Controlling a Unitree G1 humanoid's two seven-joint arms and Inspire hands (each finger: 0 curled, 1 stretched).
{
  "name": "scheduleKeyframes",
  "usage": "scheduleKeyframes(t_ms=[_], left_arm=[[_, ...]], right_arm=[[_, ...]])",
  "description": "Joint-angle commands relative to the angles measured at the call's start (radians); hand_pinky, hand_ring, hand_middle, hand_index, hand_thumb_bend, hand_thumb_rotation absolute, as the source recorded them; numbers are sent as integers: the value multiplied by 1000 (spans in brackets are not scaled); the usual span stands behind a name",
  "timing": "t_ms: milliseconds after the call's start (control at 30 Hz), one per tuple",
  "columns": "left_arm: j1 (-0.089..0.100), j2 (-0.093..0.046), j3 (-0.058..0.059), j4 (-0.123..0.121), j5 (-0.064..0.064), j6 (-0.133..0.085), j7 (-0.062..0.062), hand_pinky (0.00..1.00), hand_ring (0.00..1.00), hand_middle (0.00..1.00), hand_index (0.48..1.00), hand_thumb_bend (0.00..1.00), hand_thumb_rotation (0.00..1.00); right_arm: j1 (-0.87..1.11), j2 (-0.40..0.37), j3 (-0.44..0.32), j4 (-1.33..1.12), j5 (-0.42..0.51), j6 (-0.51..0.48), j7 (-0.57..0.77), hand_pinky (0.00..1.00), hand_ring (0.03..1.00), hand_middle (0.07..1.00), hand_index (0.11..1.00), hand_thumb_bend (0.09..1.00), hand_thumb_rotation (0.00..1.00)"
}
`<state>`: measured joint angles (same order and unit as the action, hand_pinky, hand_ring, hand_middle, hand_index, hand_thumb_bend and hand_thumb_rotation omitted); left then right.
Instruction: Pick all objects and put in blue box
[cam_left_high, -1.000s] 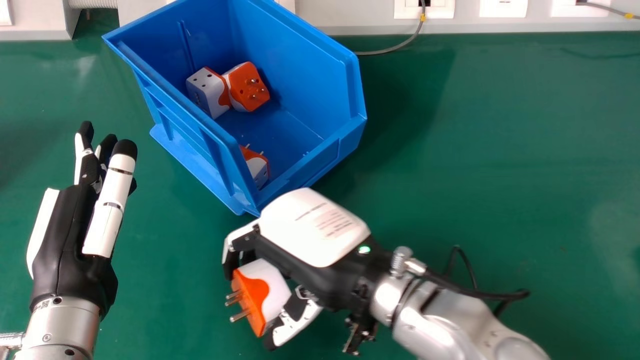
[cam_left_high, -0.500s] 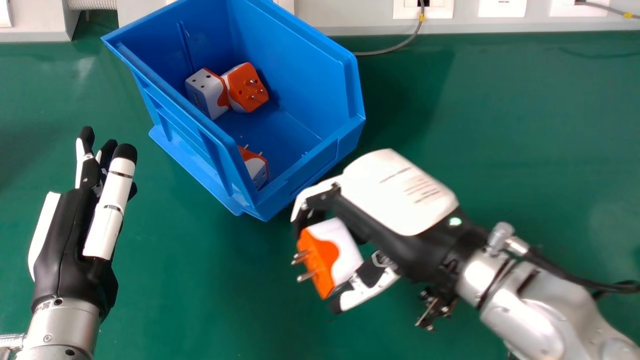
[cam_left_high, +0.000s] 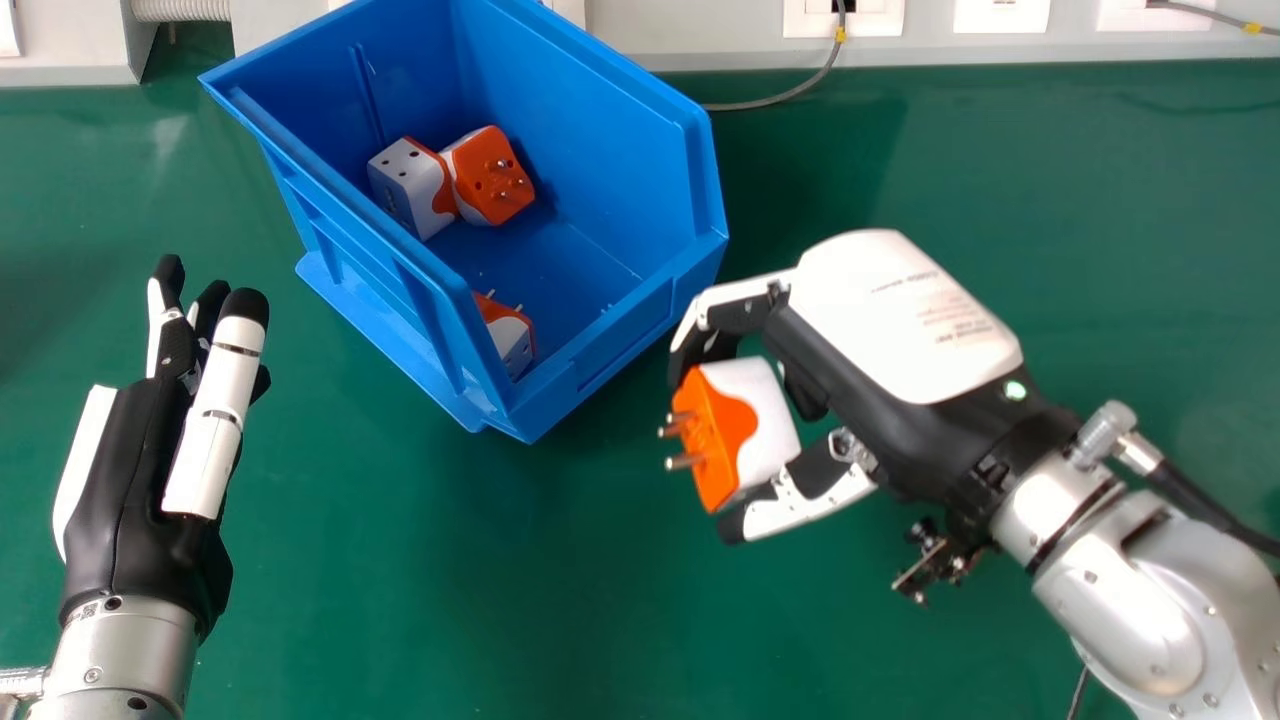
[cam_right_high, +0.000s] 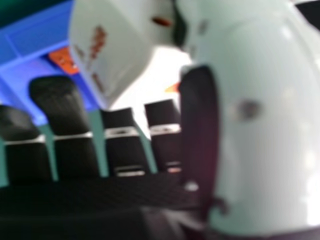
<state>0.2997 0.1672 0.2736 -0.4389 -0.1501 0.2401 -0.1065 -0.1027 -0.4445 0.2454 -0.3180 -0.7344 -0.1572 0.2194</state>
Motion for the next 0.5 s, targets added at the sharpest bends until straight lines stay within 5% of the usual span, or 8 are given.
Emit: scheduleKeyframes(t_ms=[0,467], left_arm=[[-12,2,3,-5,5,-30,4,949,1000,1000,1000,414,844],[-21,4,0,21,1,-53,-4,954,1000,1000,1000,413,837]], right_arm=[[-67,21,-8,12,-21,-4,-44,116,174,471,481,521,0],[-347,172,65,299,-21,-6,-127,80,130,470,481,521,0]])
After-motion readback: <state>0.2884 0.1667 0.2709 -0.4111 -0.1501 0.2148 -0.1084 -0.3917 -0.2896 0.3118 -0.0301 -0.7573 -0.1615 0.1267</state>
